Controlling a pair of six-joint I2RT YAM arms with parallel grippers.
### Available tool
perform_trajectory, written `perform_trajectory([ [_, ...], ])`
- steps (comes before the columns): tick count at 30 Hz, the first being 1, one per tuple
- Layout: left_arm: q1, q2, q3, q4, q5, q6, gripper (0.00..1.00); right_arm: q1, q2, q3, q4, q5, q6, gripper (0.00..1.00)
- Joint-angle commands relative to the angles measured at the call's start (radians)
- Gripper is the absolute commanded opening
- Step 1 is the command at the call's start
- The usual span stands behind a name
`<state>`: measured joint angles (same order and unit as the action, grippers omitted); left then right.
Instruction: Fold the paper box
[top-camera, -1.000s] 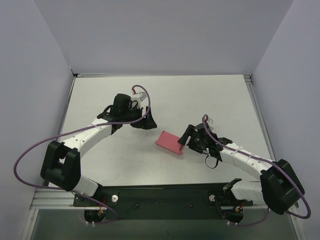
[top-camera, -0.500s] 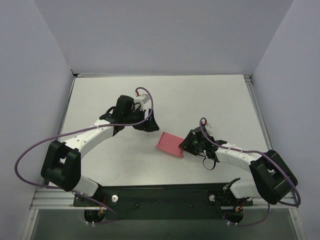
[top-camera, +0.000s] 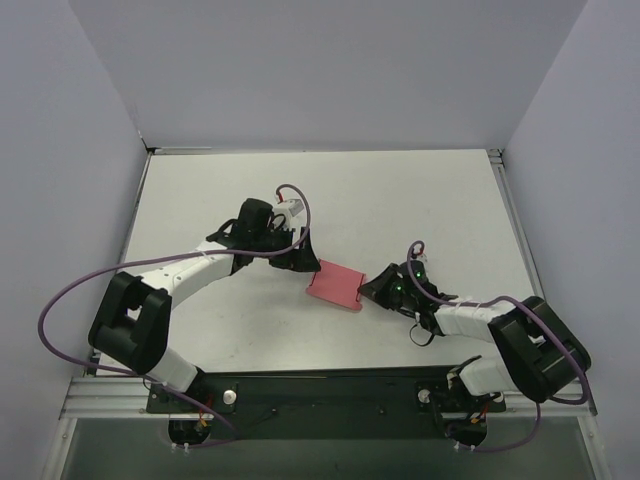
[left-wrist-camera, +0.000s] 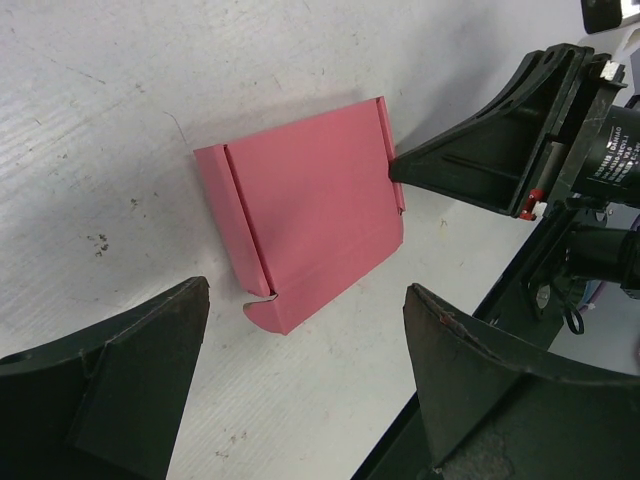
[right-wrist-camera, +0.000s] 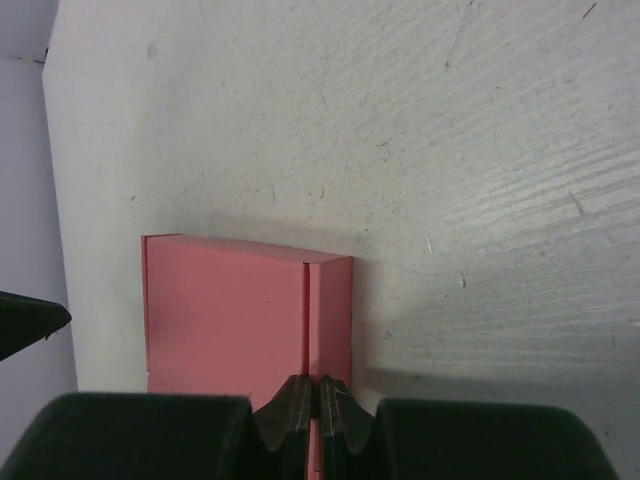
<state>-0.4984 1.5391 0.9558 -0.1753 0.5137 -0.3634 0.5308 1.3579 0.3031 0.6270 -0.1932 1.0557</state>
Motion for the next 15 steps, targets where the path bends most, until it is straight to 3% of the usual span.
perform_trajectory([
  [1, 0.007, -0.026, 0.014, 0.039, 0.031, 0.000, 0.89, -0.020, 0.041, -0.067, 0.160, -0.071, 0.016, 0.00],
  [8, 0.041, -0.056, 0.006, 0.031, 0.020, -0.002, 0.89, -0.035, 0.060, -0.090, 0.318, -0.141, 0.049, 0.00],
  [15, 0.046, -0.016, 0.006, 0.013, 0.017, -0.029, 0.89, -0.035, -0.002, -0.068, 0.290, -0.170, 0.032, 0.00],
])
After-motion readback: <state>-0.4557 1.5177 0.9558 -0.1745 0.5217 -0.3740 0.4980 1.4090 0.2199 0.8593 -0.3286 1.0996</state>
